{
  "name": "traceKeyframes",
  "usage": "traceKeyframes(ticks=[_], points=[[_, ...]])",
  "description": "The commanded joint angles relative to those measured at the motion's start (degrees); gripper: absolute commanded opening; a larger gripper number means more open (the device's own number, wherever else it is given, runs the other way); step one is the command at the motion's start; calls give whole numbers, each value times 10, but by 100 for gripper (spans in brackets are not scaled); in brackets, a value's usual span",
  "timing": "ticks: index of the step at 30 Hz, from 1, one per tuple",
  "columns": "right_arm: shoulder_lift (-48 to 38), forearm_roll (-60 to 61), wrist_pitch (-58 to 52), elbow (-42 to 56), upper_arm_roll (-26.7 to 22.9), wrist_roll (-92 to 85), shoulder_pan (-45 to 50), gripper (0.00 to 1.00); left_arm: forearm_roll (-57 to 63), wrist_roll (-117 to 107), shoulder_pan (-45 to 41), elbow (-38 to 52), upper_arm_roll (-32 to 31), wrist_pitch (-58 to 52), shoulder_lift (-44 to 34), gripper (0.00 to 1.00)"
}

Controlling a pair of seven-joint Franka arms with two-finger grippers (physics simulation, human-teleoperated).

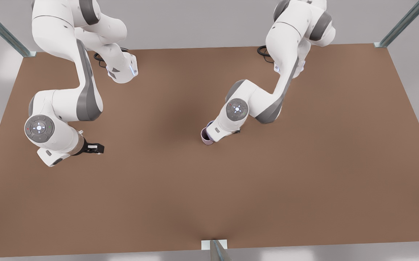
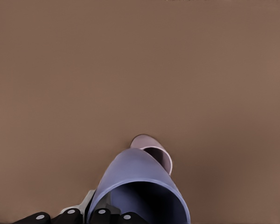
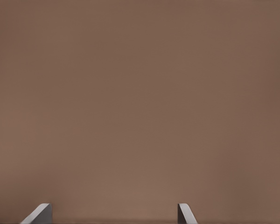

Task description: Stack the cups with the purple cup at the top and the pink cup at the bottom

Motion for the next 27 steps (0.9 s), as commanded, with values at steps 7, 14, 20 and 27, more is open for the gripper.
traceKeyframes(ticks=[7,14,20,27], points=[[-1,5,0,0,0,-40,0,100,-14,-412,-10,27,-14,-34,23,21],[2,21,0,-1,-1,-40,0,100,-11,-410,-22,-15,-14,-1,16,21],[-1,23,-7,2,-1,-44,-9,100,-9,-408,-22,-17,-14,17,22,21],[3,18,-8,0,-1,-52,-14,100,-8,-408,-25,-28,-14,28,24,21]])
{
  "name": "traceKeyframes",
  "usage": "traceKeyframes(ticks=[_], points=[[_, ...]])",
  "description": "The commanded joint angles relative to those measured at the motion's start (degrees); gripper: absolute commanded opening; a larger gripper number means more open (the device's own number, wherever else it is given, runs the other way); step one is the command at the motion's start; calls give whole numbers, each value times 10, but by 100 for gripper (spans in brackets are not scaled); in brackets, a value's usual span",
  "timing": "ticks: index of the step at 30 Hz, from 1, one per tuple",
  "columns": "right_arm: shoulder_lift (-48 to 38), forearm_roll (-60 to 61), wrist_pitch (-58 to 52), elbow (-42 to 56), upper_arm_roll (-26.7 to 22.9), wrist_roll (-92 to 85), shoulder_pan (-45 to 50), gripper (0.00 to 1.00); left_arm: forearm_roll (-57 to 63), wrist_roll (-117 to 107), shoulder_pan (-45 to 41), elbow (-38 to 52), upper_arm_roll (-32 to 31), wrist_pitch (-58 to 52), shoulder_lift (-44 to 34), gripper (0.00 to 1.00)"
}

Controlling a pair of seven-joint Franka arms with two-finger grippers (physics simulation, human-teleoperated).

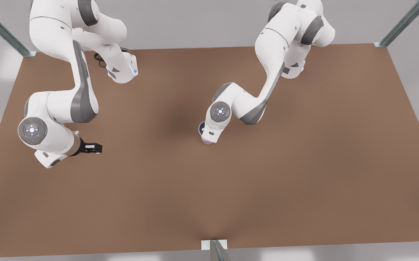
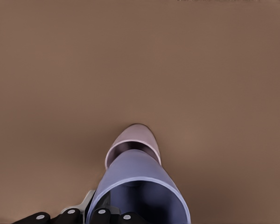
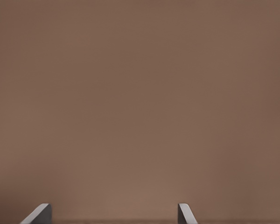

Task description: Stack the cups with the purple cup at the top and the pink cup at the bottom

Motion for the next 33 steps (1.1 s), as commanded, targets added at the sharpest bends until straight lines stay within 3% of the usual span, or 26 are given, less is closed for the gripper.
traceKeyframes(ticks=[1,5,11,12,13,15,16,17,33], points=[[5,0,-3,-1,0,-18,-2,100,-1,-89,0,0,0,9,1,21],[22,5,-69,85,-9,-41,-44,100,-1,-89,-1,-8,0,19,4,21],[32,41,-44,100,-9,-39,-62,100,-1,-89,-5,-12,0,24,4,21],[31,41,-44,100,-9,-40,-61,100,-1,-89,-5,-12,0,24,4,29],[32,41,-44,101,-9,-40,-62,100,-1,-88,-5,-13,0,24,4,46],[32,41,-23,101,-9,-38,-64,100,0,-86,-8,-16,0,24,4,64],[32,41,-15,100,-9,-37,-65,100,0,-86,-8,-16,0,24,4,91],[33,41,-14,101,-9,-37,-65,100,0,-86,-9,-16,0,23,4,99],[56,48,27,98,-6,-38,-72,100,3,-72,14,2,6,-16,-16,99]])
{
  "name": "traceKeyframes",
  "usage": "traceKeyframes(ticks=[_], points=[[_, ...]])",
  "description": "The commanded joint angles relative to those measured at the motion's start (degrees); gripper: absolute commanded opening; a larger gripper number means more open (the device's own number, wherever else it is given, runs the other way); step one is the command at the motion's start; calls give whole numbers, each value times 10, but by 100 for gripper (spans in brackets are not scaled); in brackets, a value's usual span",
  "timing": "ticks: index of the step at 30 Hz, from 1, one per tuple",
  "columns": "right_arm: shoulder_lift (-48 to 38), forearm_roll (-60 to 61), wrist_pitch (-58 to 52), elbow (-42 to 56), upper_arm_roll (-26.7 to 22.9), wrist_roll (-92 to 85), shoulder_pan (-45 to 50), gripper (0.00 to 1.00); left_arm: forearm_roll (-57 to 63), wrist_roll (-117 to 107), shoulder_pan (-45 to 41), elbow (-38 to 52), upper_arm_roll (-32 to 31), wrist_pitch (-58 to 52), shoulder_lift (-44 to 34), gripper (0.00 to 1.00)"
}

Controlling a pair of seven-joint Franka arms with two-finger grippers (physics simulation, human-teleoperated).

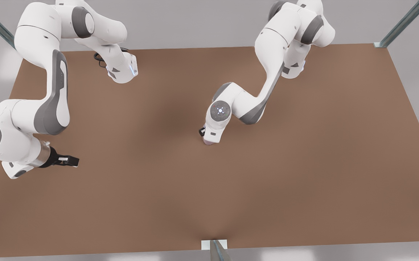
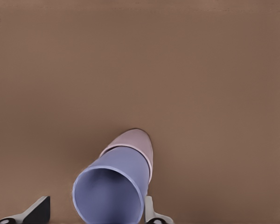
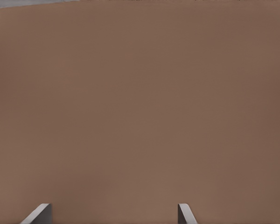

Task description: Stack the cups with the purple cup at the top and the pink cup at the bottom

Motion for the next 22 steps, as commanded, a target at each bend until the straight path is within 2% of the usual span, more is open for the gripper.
traceKeyframes(ticks=[1,2,4,6,7,8,9,11,22], points=[[-1,1,9,0,0,-6,0,100,0,78,50,31,2,-107,-23,99],[-2,1,9,0,0,-5,0,100,3,200,114,47,5,-157,-51,99],[-2,1,8,0,1,-5,1,100,43,364,226,47,5,-168,-96,99],[-4,1,8,2,1,-5,2,100,92,524,279,47,11,-183,-103,99],[-4,2,8,3,2,-5,2,100,94,577,284,40,29,-185,-119,99],[-6,2,8,3,2,-5,2,100,94,626,291,-12,30,-175,-162,99],[-6,1,9,4,2,-4,2,100,93,636,294,-112,30,-105,-231,99],[-5,1,9,8,2,-4,2,100,117,626,294,-117,31,-103,-239,100],[12,-1,33,2,1,-9,-2,100,79,634,298,-113,57,-102,-238,100]])
